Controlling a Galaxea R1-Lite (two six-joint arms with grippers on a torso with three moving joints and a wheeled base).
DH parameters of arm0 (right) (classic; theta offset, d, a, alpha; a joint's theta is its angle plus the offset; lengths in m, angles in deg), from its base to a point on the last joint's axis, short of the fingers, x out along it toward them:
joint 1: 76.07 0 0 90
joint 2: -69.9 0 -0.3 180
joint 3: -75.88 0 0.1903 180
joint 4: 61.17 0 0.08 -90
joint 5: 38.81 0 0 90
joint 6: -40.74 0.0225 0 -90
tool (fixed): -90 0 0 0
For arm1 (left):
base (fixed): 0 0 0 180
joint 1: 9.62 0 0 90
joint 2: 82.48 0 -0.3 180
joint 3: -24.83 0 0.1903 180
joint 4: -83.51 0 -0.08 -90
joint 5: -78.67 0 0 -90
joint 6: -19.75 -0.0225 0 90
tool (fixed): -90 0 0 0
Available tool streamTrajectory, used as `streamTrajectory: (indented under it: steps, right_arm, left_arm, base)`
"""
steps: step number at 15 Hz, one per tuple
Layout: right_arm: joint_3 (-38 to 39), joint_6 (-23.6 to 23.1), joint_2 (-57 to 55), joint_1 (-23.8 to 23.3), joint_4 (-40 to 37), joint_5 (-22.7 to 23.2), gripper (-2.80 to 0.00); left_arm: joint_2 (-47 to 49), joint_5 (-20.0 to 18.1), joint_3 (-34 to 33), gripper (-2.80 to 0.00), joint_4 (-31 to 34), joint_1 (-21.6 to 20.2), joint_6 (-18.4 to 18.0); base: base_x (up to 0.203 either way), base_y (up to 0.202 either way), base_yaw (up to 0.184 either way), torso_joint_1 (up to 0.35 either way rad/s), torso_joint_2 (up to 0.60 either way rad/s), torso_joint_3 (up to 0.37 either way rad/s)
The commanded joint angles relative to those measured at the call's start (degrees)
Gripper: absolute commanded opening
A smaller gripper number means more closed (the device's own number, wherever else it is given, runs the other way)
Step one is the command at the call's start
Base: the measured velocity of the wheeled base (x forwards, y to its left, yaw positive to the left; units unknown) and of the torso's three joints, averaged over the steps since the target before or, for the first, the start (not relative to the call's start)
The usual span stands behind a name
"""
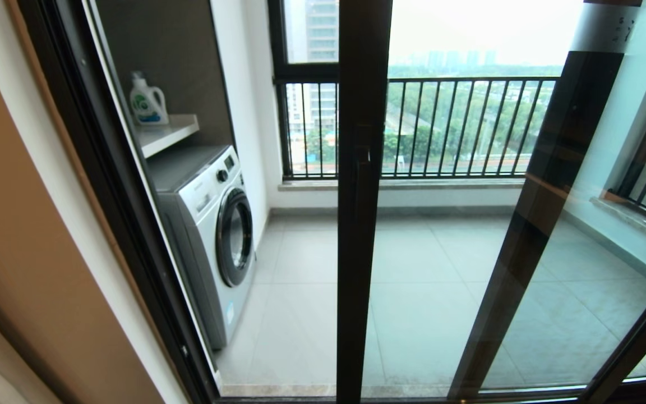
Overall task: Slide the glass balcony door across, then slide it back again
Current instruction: Close the slid door
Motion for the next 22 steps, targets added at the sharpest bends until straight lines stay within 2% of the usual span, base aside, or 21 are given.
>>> streamTrajectory:
  steps: [1,3,4,6,9,10,14,17,18,20,22]
  right_arm:
    - [0.70,-0.06,-0.11,0.00,0.02,0.02,-2.80]
    - [0.70,-0.06,-0.11,0.00,0.02,0.09,-2.80]
    - [0.70,-0.06,-0.11,0.00,0.02,0.06,-2.80]
    - [0.70,-0.06,-0.11,0.00,0.02,0.06,-2.80]
    - [0.70,-0.06,-0.11,0.00,0.02,0.01,-2.80]
    - [0.70,-0.06,-0.11,0.00,0.02,0.01,-2.80]
    - [0.70,-0.06,-0.11,0.00,0.02,0.09,-2.80]
    - [0.70,-0.06,-0.11,0.00,0.02,0.01,-2.80]
    - [0.70,-0.06,-0.11,0.00,0.02,0.08,-2.80]
    - [0.70,-0.06,-0.11,0.00,0.02,0.09,-2.80]
    - [0.70,-0.06,-0.11,0.00,0.02,0.09,-2.80]
  left_arm:
    - [0.09,-0.15,0.00,-2.80,-0.05,0.00,-1.93]
    - [0.06,-0.69,0.00,-2.80,0.15,0.00,-8.42]
    - [0.01,-1.53,0.00,-2.80,0.12,0.00,-9.27]
    - [0.25,-1.04,3.68,-2.80,-1.04,0.01,-6.81]
    - [7.07,-0.70,15.24,-2.80,0.99,0.00,2.05]
    - [8.62,-0.73,17.64,-2.80,1.45,0.00,3.65]
    - [13.52,-1.12,21.17,-2.80,1.12,0.01,4.46]
    - [22.47,-1.64,22.93,-2.80,-4.90,0.07,4.43]
    - [26.09,-3.66,24.12,-2.80,-7.76,0.20,4.38]
    - [33.19,-11.72,28.85,-2.80,-12.53,0.30,4.28]
    - [41.15,-17.59,35.41,-2.80,-14.42,0.34,3.40]
  base:
    - [0.000,0.000,0.000,0.000,0.00,0.000]
    - [0.000,0.000,0.000,0.000,0.00,0.000]
    - [0.000,0.000,0.000,0.000,0.00,0.000]
    - [0.000,0.000,0.000,0.000,0.00,0.000]
    - [0.000,0.000,0.000,0.000,0.00,0.000]
    - [0.000,0.000,0.000,0.000,0.00,0.000]
    - [0.000,0.000,0.000,0.000,0.00,0.000]
    - [0.000,0.000,0.000,0.000,0.00,0.000]
    - [0.000,0.000,0.000,0.000,0.00,0.000]
    - [0.000,0.000,0.000,0.000,0.00,0.000]
    - [0.000,0.000,0.000,0.000,0.00,0.000]
